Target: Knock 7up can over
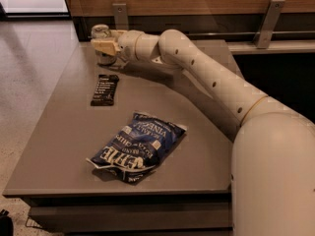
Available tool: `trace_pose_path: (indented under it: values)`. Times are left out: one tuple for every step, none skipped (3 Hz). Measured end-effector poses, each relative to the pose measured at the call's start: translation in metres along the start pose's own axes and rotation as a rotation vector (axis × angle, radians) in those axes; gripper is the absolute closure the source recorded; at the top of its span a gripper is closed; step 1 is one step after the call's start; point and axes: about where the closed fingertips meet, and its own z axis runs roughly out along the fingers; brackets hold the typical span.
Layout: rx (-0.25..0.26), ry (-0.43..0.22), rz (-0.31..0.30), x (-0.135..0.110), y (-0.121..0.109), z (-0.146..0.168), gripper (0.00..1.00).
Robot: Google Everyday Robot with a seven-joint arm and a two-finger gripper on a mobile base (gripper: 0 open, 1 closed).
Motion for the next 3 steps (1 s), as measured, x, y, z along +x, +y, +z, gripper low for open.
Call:
trace_pose_path:
  values:
    - [-0.004,0.0,0.001,0.0001,0.0023,0.0024,0.94]
    - [-0.012,-0.001,0.0,-0.0014,0.0055,0.0052,1.0]
    - [-0.025,-0.003,-0.002,-0.0066,0.0101,0.008,1.0]
